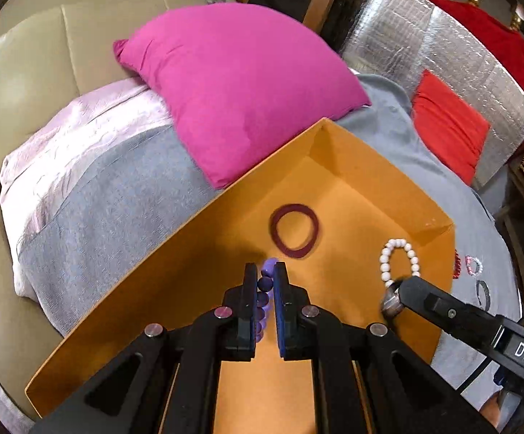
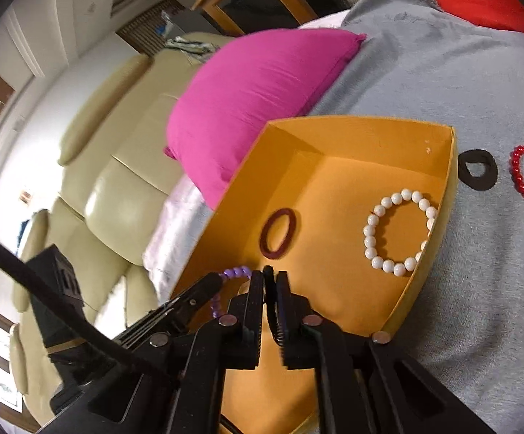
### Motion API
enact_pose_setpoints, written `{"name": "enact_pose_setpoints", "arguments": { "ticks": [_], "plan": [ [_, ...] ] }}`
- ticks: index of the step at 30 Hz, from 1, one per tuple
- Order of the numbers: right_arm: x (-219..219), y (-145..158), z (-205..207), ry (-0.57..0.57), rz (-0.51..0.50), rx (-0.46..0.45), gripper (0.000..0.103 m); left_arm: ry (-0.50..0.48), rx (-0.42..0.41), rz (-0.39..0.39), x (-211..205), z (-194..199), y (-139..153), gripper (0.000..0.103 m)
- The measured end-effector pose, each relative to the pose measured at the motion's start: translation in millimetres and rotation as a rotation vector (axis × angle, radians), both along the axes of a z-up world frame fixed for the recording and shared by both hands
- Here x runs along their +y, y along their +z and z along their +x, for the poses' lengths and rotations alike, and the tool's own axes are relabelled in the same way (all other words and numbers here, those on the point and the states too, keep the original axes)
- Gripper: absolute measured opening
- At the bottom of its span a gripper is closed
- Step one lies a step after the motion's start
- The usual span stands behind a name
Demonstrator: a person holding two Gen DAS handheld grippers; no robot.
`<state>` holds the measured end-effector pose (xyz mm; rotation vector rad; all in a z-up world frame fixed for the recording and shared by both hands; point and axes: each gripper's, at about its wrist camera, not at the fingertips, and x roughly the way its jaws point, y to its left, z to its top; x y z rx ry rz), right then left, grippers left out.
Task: Organize jewelry
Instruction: 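Carry the purple bracelet and black cord clip over the orange box, then open both tools to drop the purple bracelet and black clip into the box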
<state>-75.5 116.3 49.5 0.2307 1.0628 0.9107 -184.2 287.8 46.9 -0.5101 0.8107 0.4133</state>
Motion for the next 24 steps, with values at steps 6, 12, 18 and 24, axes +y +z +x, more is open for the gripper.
{"name": "enact_pose_setpoints", "arguments": {
  "ticks": [6,12,18,24],
  "plan": [
    [4.0,-3.3,-0.8,-0.018,-0.067,0.024,0.011,0.056,0.031,0.032,5.8,-5.6,1.7,0.027],
    [-13.3,17.1,0.5,-0.051,-0.07,-0.016,0.011,0.155,0.012,0.176,1.7,-15.5,23.5,0.054],
    [-55.3,37.4,13.8,-0.139,-0.063,-0.051,0.017,0.2,-0.02,0.374,-23.1,-18.8,52.1,0.066],
    [-113.2,49.2,29.2,-0.253,-0.05,-0.077,0.025,0.192,-0.067,0.469,-49.7,-16.0,69.7,0.072]
  ]
}}
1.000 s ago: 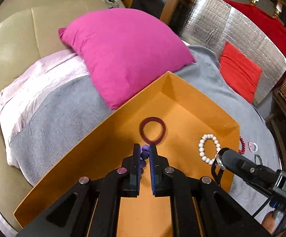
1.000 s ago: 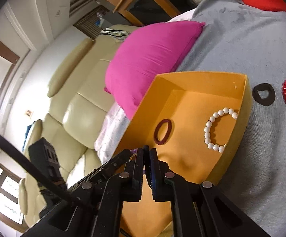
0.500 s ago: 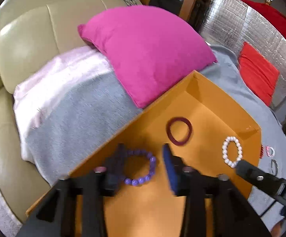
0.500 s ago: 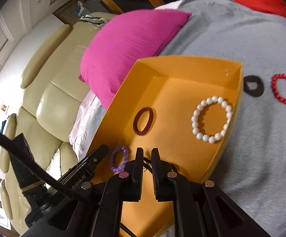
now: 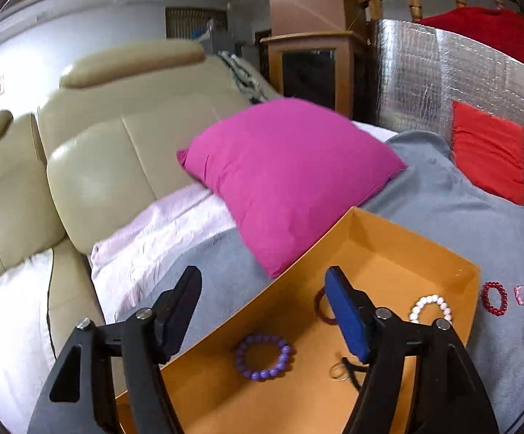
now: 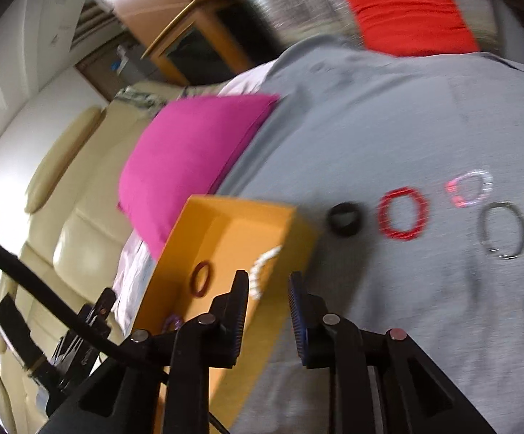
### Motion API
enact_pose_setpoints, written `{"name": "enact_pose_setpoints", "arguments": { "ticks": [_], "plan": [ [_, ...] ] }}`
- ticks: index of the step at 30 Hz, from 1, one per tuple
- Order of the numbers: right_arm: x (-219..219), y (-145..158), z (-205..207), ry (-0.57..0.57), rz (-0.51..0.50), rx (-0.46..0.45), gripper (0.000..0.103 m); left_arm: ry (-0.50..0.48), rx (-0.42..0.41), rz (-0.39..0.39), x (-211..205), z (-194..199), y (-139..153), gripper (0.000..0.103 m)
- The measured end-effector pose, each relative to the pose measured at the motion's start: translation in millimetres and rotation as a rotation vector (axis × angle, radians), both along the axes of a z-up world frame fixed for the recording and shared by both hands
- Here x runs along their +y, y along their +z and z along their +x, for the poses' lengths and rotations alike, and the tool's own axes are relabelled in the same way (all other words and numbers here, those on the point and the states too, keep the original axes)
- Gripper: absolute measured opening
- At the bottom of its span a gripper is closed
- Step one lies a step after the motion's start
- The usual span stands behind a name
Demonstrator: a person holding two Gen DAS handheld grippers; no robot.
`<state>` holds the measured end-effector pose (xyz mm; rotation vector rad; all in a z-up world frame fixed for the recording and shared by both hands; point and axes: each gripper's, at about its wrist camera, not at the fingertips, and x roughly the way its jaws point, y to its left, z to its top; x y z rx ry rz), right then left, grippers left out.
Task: Organize jewelry
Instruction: 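Open both tools to drop the purple bracelet and black clip into the box, then grasp the red bead bracelet with the left tool while the right tool grasps the pink-white bracelet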
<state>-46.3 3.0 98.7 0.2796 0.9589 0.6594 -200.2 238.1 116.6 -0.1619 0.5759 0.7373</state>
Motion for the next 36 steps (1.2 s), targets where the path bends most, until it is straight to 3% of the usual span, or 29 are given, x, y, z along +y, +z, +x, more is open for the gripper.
{"name": "enact_pose_setpoints", "arguments": {
  "ticks": [7,12,19,28,36],
  "plan": [
    [-71.2,-1.3,16.0,-0.12,0.039,-0.005,0.025,-0.034,0.036,0.057,-24.0,15.9,-3.2,0.072],
    [-137.4,-19.1,25.7,-0.219,0.104,0.014,0.025,-0.049,0.065,0.11,-41.6,25.8,-6.3,0.072],
    [-205.9,-43.2,44.6,-0.335,0.222,0.106,0.027,-0.088,0.091,0.227,-74.9,39.4,-6.2,0.072],
    [-243.7,-49.5,52.0,-0.368,0.282,0.158,0.027,-0.178,0.062,0.361,-133.1,50.5,1.4,0.072],
    [-253.6,-54.5,60.0,-0.373,0.281,0.173,0.027,-0.325,0.078,0.373,-183.6,67.4,-7.3,0.072]
  ]
}}
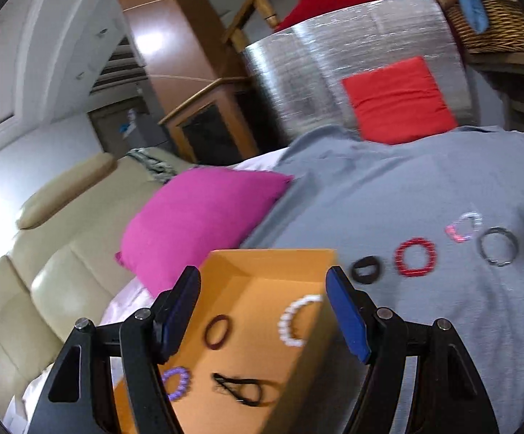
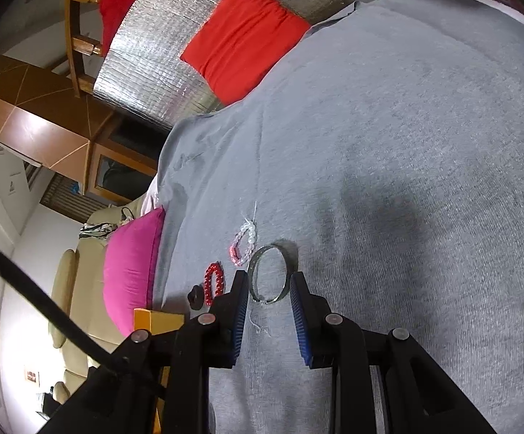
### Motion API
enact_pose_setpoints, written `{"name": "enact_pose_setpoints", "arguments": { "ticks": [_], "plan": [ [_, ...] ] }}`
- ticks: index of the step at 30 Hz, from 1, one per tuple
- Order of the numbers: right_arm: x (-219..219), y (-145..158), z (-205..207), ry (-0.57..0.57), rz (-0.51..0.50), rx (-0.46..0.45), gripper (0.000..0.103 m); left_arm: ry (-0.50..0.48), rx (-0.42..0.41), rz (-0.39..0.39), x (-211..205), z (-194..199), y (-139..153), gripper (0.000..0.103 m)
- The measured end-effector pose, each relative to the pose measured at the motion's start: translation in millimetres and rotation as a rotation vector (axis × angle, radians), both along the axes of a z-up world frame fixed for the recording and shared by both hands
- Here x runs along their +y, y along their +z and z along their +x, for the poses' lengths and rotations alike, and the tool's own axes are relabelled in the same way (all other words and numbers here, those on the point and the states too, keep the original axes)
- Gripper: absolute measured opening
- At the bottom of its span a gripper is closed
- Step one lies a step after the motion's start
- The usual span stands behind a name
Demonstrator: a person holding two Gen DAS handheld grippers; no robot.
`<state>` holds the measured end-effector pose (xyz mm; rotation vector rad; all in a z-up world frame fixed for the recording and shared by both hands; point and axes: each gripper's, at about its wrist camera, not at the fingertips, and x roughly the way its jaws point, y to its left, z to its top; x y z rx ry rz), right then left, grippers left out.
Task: Organize jewelry
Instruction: 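Grasp the red bead bracelet with the left tool while the right tool grasps the pink-white bracelet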
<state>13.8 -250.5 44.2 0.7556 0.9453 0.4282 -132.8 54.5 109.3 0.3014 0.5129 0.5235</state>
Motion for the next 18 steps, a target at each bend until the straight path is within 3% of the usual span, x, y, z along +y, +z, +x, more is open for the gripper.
{"name": "enact_pose_setpoints", "arguments": {
  "ticks": [3,8,14,18],
  "plan": [
    [5.5,-0.4,10.6,0.014,-0.007,0.0,0.027,-0.093,-0.008,-0.045,-17.1,3.8,-1.1,0.072],
    [28.5,1.9,32.6,0.09,-0.035,-0.02,0.027,-0.243,0.07,-0.232,-21.4,33.3,-11.4,0.072],
    [50.1,-4.5,61.2,0.142,-0.098,-0.015,0.027,-0.257,0.18,-0.405,-10.7,88.3,-34.5,0.072],
    [68.4,-11.8,79.6,0.163,-0.127,0.008,0.027,-0.283,0.236,-0.451,-20.8,108.6,-57.9,0.072]
  ]
}}
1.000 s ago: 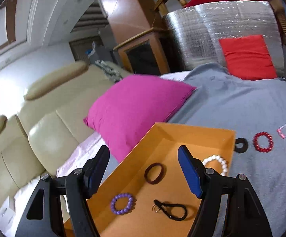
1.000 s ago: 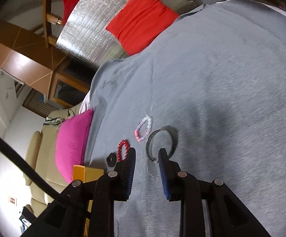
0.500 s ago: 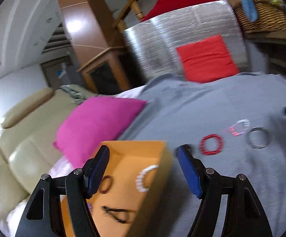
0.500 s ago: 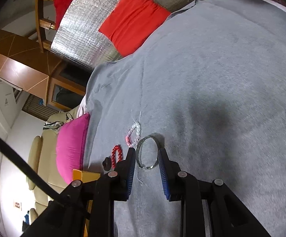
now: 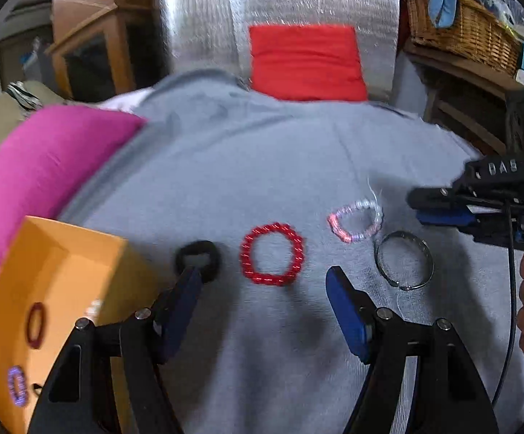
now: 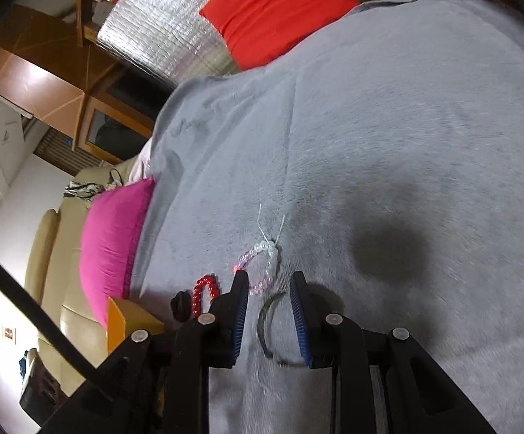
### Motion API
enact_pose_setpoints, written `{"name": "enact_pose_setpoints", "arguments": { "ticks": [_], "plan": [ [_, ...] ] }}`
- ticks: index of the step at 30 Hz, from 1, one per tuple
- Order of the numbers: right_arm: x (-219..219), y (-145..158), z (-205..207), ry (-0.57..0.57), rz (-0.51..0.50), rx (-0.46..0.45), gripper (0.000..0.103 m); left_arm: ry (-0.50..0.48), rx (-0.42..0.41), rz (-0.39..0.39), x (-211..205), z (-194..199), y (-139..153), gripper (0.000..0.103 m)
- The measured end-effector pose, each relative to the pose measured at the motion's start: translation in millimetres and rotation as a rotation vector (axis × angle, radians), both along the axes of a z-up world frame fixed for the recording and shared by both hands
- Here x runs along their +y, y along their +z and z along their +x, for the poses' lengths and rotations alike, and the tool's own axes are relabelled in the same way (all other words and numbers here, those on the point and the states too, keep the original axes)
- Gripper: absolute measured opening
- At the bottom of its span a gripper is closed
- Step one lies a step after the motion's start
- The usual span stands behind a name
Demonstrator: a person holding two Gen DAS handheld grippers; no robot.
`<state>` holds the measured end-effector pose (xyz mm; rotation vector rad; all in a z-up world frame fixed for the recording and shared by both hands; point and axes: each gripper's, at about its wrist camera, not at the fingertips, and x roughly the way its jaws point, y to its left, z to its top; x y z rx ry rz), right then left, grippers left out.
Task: Organize jewelry
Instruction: 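Grasp the red bead bracelet with the left tool while the right tool grasps the pink-white bracelet, then carry the red and pink-white bracelets over the orange box with both tools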
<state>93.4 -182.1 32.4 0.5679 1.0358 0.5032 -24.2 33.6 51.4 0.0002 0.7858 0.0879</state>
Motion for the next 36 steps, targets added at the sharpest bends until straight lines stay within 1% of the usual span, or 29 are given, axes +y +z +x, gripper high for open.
{"name": "enact_pose_setpoints", "arguments": {
  "ticks": [2,4,9,11,12,13,15,16,17,18,19,20,22,24,26,28,31,35,36],
  "plan": [
    [8.0,-3.8,8.3,0.009,-0.011,0.012,0.027,-0.021,0.033,-0.02,-0.9,7.1,-10.1,0.072],
    [15.5,-7.1,15.1,0.014,-0.031,0.021,0.027,-0.037,0.045,-0.026,-0.2,12.8,-14.7,0.072],
    [30.7,-15.5,30.4,0.014,-0.091,0.04,0.027,-0.069,0.049,-0.088,3.6,22.3,-19.0,0.071],
    [35.0,-18.4,33.3,0.019,-0.105,0.034,0.027,-0.093,0.058,-0.108,3.2,24.4,-21.9,0.059],
    [36.8,-18.7,34.1,0.019,-0.111,0.025,0.027,-0.109,0.072,-0.121,2.5,27.0,-25.0,0.048],
    [38.3,-18.9,34.3,0.018,-0.118,0.017,0.028,-0.121,0.087,-0.132,1.9,29.8,-28.5,0.045],
    [41.1,-19.9,34.5,0.02,-0.135,0.008,0.026,-0.13,0.082,-0.127,0.5,30.7,-29.9,0.041],
    [42.7,-19.7,34.0,0.021,-0.148,-0.001,0.023,-0.136,0.08,-0.129,0.1,31.1,-29.8,0.033],
    [44.3,-19.5,33.0,0.021,-0.166,-0.012,0.014,-0.146,0.08,-0.145,0.9,32.0,-29.1,0.024],
    [45.7,-19.2,31.7,0.02,-0.199,-0.024,0.01,-0.153,0.083,-0.163,1.1,32.2,-28.9,0.013],
    [46.0,-18.4,31.3,0.022,-0.204,-0.028,0.01,-0.163,0.086,-0.18,0.9,31.9,-28.5,0.008],
    [44.5,-17.7,30.2,0.02,-0.196,-0.032,0.009,-0.172,0.099,-0.19,0.3,31.5,-29.1,0.008],
    [39.9,-13.2,27.2,0.012,-0.188,-0.043,0.009,-0.177,0.122,-0.185,-3.1,30.6,-31.4,0.005],
    [34.4,-7.2,22.3,0.01,-0.184,-0.065,0.009,-0.177,0.121,-0.199,-2.8,29.4,-29.6,0.004],
    [28.3,-0.1,16.8,0.008,-0.168,-0.083,0.009,-0.179,0.104,-0.227,-1.9,24.7,-23.8,0.003],
    [19.8,7.0,8.6,0.003,-0.141,-0.094,0.009,-0.178,0.085,-0.235,-1.4,18.6,-17.0,0.003],
    [8.7,18.7,-4.3,-0.01,-0.093,-0.108,0.009,-0.167,0.05,-0.225,0.3,11.1,-7.4,0.003],
    [1.6,32.7,-21.7,-0.022,-0.054,-0.135,0.009,-0.149,0.022,-0.211,5.3,9.3,-4.1,0.004],
    [0.0,34.6,-25.1,-0.025,-0.052,-0.141,0.009,-0.148,0.027,-0.197,4.0,10.6,-6.0,0.007]
  ]
}}
